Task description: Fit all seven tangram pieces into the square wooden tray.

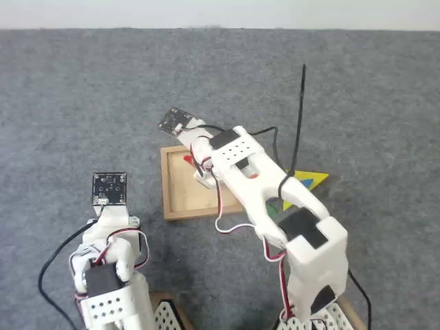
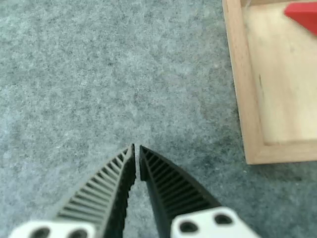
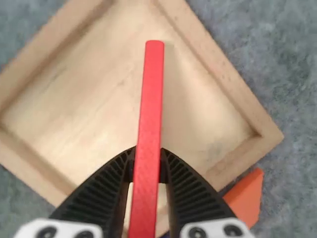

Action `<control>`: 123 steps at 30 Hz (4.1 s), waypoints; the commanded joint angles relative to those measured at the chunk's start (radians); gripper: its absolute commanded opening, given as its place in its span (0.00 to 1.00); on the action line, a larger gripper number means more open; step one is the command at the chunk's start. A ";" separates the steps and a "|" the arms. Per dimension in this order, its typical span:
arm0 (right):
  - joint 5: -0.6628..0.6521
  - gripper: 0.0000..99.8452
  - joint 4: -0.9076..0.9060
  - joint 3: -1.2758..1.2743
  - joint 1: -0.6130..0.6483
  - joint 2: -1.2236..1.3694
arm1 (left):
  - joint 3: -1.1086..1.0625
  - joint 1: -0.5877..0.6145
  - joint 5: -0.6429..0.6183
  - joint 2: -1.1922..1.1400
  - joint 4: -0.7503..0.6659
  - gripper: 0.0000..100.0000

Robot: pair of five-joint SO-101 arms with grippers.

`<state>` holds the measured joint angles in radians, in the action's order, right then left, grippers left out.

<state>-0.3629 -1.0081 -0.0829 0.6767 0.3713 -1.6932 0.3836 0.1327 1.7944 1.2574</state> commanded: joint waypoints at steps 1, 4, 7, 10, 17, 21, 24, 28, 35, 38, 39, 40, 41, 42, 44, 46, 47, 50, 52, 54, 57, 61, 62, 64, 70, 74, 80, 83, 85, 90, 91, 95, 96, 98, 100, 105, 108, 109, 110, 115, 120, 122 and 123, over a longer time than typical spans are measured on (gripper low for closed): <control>0.103 0.01 0.025 0.112 0.019 0.019 | 0.008 0.003 0.009 0.018 0.005 0.02; 0.150 0.01 0.059 0.121 0.016 0.047 | 0.008 0.003 0.009 0.018 0.005 0.02; 0.150 0.01 0.041 0.121 0.021 0.058 | 0.008 0.003 0.009 0.018 0.005 0.02; 0.150 0.04 0.007 0.121 0.016 0.036 | 0.008 0.003 0.009 0.018 0.005 0.02; 0.118 0.16 -0.056 0.121 0.035 -0.061 | 0.008 0.003 0.009 0.018 0.005 0.02; 0.115 0.16 -0.081 0.121 0.061 -0.097 | 0.008 0.003 0.009 0.018 0.005 0.02; 0.115 0.16 -0.094 0.121 0.084 -0.104 | 0.008 0.003 0.009 0.018 0.005 0.02; 0.118 0.16 -0.096 0.097 0.124 -0.091 | 0.008 0.003 0.009 0.018 0.005 0.02; 0.120 0.16 -0.105 0.072 0.197 -0.050 | 0.008 0.003 0.009 0.018 0.005 0.02; 0.120 0.16 -0.130 0.083 0.199 -0.054 | 0.008 0.003 0.009 0.018 0.005 0.02; 0.120 0.16 -0.142 0.087 0.197 -0.059 | 0.008 0.003 0.009 0.018 0.005 0.02; 0.120 0.16 -0.153 0.089 0.196 -0.064 | 0.008 0.003 0.009 0.018 0.005 0.02; 0.120 0.16 -0.162 0.089 0.196 -0.071 | 0.008 0.003 0.009 0.018 0.005 0.02; 0.118 0.16 -0.173 0.092 0.196 -0.077 | 0.008 0.003 0.009 0.018 0.005 0.02; 0.117 0.16 -0.185 0.092 0.197 -0.096 | 0.008 0.003 0.009 0.018 0.005 0.02; 0.117 0.16 -0.188 0.091 0.200 -0.116 | 0.008 0.003 0.009 0.018 0.005 0.02; 0.115 0.16 -0.188 0.089 0.200 -0.124 | 0.008 0.003 0.009 0.018 0.005 0.02; 0.118 0.16 -0.185 0.087 0.199 -0.119 | 0.008 0.003 0.009 0.018 0.005 0.02; 0.120 0.16 -0.173 0.089 0.197 -0.074 | 0.008 0.003 0.009 0.018 0.005 0.02; 0.118 0.16 -0.147 0.092 0.196 -0.015 | 0.008 0.003 0.009 0.018 0.005 0.02; 0.117 0.22 -0.125 0.094 0.196 0.053 | 0.008 0.003 0.009 0.018 0.005 0.02; 0.114 0.29 -0.140 0.095 0.197 0.065 | 0.008 0.003 0.009 0.018 0.005 0.02; 0.112 0.30 -0.153 0.103 0.196 0.061 | 0.008 0.003 0.009 0.018 0.005 0.02; 0.091 0.30 -0.182 0.118 0.196 0.042 | 0.008 0.003 0.009 0.018 0.005 0.02; 0.044 0.29 -0.278 0.203 0.171 -0.016 | 0.008 0.003 0.009 0.018 0.005 0.02; 0.046 0.29 -0.341 0.250 0.153 -0.044 | 0.008 0.003 0.009 0.018 0.005 0.02; 0.041 0.29 -0.449 0.322 0.159 -0.136 | 0.008 0.003 0.009 0.018 0.005 0.02; 0.020 0.29 -0.506 0.354 0.156 -0.170 | 0.008 0.003 0.009 0.018 0.005 0.02; 0.014 0.29 -0.518 0.354 0.156 -0.182 | 0.008 0.003 0.009 0.018 0.005 0.02; 0.015 0.29 -0.567 0.379 0.154 -0.200 | 0.008 0.003 0.009 0.018 0.005 0.02; 0.015 0.29 -0.582 0.391 0.147 -0.206 | 0.008 0.003 0.009 0.018 0.005 0.02; 0.014 0.29 -0.615 0.411 0.094 -0.228 | 0.008 0.003 0.009 0.018 0.005 0.02; 0.014 0.29 -0.608 0.394 0.076 -0.222 | 0.008 0.003 0.009 0.018 0.005 0.02; 0.008 0.29 -0.535 0.308 0.048 -0.188 | 0.008 0.003 0.009 0.018 0.005 0.02; 0.011 0.29 -0.415 0.196 0.042 -0.159 | 0.008 0.003 0.009 0.018 0.005 0.02; 0.046 0.29 -0.220 0.000 0.071 -0.153 | 0.008 0.003 0.009 0.018 0.005 0.02; 0.066 0.29 -0.179 -0.074 0.122 -0.179 | 0.008 0.003 0.009 0.018 0.005 0.02; 0.074 0.29 -0.165 -0.095 0.140 -0.193 | 0.008 0.003 0.009 0.018 0.005 0.02; 0.077 0.29 -0.154 -0.115 0.159 -0.209 | 0.008 0.003 0.009 0.018 0.005 0.02; 0.103 0.29 -0.142 -0.153 0.196 -0.236 | 0.008 0.003 0.009 0.018 0.005 0.02; 0.104 0.29 -0.091 -0.150 0.194 -0.219 | 0.008 0.003 0.009 0.018 0.005 0.02; 0.121 0.29 -0.065 -0.146 0.194 -0.188 | 0.008 0.003 0.009 0.018 0.005 0.02; 0.130 0.29 -0.051 -0.144 0.193 -0.170 | 0.008 0.003 0.009 0.018 0.005 0.02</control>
<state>-0.2662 -1.1124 -0.2363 0.8623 0.2087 -1.6932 0.3836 0.1327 1.7944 1.2574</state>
